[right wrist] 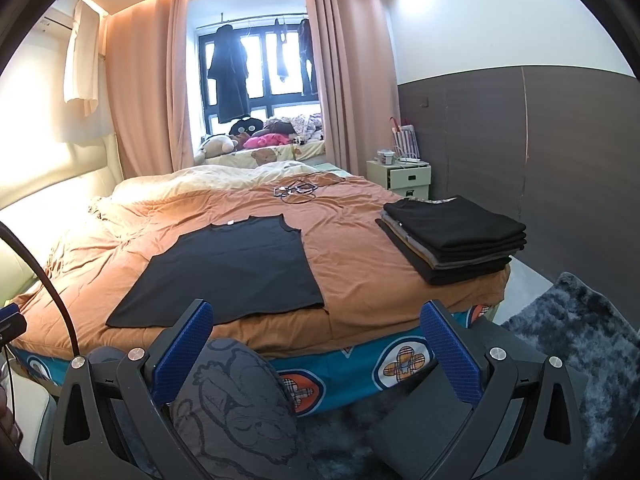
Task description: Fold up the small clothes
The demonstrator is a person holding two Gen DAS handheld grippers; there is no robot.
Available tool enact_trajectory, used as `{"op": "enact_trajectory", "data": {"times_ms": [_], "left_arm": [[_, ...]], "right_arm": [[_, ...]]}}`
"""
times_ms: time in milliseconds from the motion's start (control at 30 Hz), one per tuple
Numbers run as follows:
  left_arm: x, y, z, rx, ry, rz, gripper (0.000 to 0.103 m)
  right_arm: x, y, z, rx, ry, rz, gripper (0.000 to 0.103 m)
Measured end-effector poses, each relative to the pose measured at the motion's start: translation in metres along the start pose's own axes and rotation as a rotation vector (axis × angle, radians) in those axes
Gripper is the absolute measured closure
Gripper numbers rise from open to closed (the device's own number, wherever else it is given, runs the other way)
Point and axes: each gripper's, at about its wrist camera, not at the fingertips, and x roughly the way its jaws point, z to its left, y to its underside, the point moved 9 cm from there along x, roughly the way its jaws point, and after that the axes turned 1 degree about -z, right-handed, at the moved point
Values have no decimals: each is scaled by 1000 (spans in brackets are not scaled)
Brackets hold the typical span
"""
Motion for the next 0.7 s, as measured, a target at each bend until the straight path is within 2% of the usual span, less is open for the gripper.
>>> {"op": "enact_trajectory", "data": {"times_ms": [700], "left_arm": [[-6,-1,1,-2,-5,-15,0]], "right_arm": [[7,5,0,-2,-13,0,0]]}}
